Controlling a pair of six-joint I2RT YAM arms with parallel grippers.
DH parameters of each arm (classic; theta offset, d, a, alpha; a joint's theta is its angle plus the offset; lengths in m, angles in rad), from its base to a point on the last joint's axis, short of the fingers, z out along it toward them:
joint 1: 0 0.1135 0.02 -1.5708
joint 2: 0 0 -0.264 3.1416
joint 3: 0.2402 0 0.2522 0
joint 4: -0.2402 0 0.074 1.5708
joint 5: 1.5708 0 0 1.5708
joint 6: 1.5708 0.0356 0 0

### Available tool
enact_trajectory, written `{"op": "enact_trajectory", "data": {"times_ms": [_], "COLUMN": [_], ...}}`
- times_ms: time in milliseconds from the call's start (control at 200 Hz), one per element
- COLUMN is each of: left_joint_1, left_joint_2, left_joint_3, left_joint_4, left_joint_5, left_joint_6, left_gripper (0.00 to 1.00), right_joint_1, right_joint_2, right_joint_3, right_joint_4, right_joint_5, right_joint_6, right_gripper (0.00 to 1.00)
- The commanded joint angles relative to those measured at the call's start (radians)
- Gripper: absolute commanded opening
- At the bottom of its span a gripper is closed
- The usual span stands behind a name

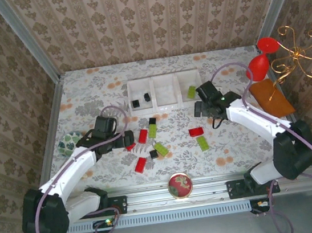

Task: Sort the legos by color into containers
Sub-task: Pick up the lego from the center of the table.

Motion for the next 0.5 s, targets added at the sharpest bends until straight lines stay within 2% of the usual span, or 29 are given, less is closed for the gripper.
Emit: {"op": "enact_trajectory", "data": {"times_ms": [0, 80, 100, 240, 495], "left_joint_1": [-0.004, -0.004, -0.032, -0.069, -0.13], "left_joint_2": [0.023, 0.043, 0.049, 0.121, 0.289], "left_joint_3": [0.046, 0.065, 0.07, 0.134, 0.227], "left_joint_4": [-0.038, -0.037, -0.041, -0.12, -0.261], "left_joint_5": [0.031, 0.025, 0.021, -0.041, -0.115], "left_joint_6": [0.102, 0.134, 0.143, 0.202, 0.218], "left_gripper": [0.97, 0.96, 0.95, 0.94, 0.92], "right_joint_1": [0.006, 0.006, 0.006, 0.006, 0.006], "right_joint_2": [-0.07, -0.095, -0.103, -0.132, -0.138], "right_joint_3": [-0.042, -0.066, -0.074, -0.092, -0.087], "right_joint_4": [-0.045, -0.051, -0.053, -0.059, -0.065], "right_joint_5": [0.057, 0.062, 0.063, 0.074, 0.089], "right_joint_6": [0.054, 0.063, 0.066, 0.077, 0.076], "right_gripper": [1.0, 1.0, 1.0, 1.0, 1.0]}}
